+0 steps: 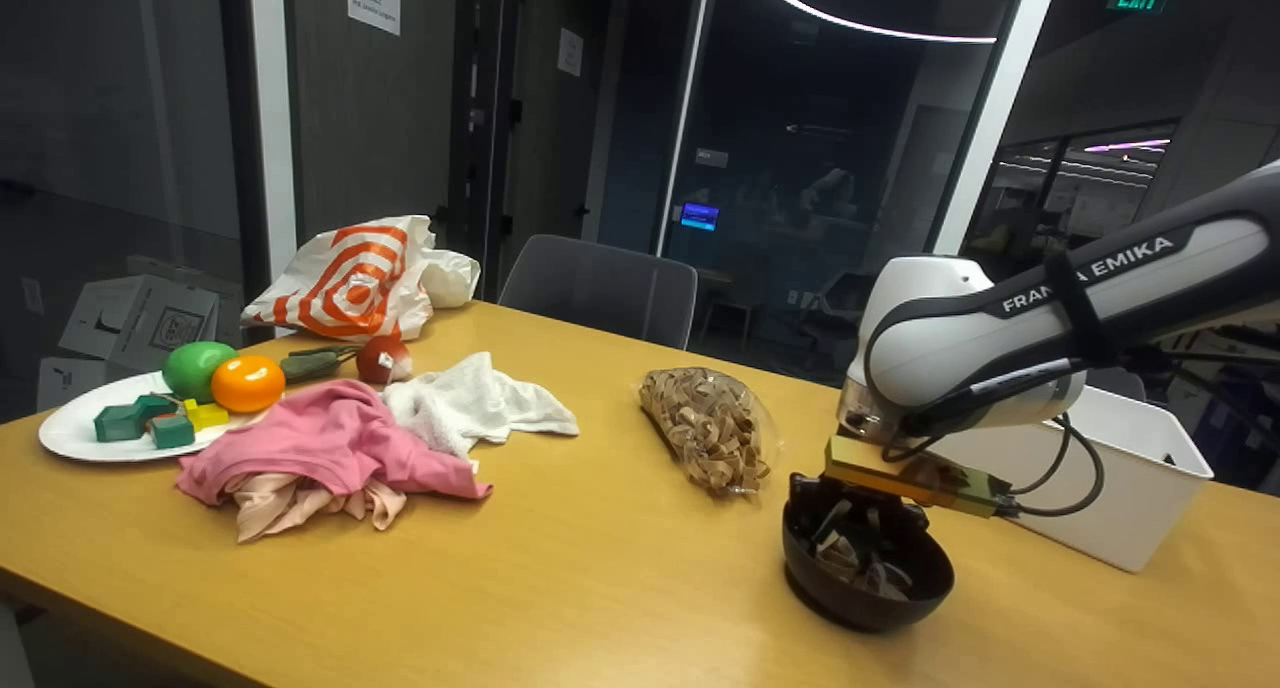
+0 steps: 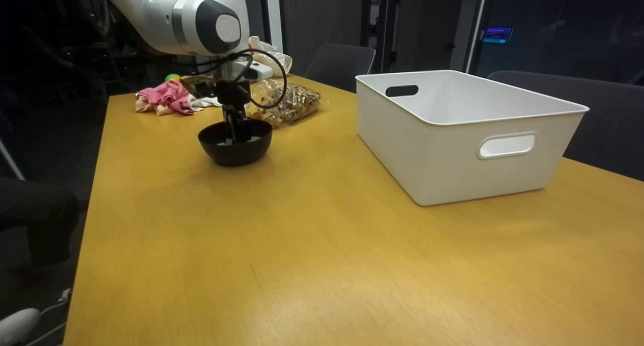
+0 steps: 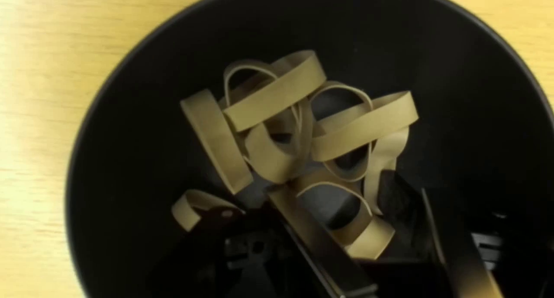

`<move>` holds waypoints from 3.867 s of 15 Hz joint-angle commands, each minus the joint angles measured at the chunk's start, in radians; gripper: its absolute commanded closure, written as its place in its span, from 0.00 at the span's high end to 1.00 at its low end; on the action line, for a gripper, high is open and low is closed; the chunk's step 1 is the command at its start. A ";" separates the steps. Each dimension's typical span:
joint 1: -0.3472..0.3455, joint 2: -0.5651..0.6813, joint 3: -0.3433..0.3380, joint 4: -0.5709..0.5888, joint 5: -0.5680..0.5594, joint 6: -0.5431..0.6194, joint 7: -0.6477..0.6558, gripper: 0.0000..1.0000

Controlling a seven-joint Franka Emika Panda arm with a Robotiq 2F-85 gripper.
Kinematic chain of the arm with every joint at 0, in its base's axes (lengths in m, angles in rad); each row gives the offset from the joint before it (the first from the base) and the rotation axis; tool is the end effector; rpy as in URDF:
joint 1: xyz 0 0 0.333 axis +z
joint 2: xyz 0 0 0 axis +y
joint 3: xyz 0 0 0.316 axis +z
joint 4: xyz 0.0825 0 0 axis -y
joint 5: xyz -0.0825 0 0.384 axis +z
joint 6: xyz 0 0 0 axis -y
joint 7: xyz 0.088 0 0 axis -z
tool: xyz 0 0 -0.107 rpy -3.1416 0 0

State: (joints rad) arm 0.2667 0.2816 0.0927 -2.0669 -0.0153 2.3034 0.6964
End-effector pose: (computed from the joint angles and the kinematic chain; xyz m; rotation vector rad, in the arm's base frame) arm 0.5450 0.2033 0.2928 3.0890 -0.5137 -0.0708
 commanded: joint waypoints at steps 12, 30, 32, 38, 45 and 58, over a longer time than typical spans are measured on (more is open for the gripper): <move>0.006 -0.098 -0.006 -0.055 -0.079 -0.002 0.033 0.07; -0.015 -0.234 0.034 0.010 -0.349 -0.068 0.115 0.06; -0.012 -0.211 0.047 0.039 -0.358 -0.041 0.100 0.07; 0.013 -0.100 0.086 0.154 -0.352 -0.028 0.073 0.06; 0.080 0.059 0.069 0.302 -0.381 -0.033 0.036 0.08; 0.154 0.271 -0.076 0.534 -0.478 -0.008 0.010 0.11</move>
State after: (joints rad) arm 0.3843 0.5339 0.0580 -1.5910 -0.4510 2.2762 0.6993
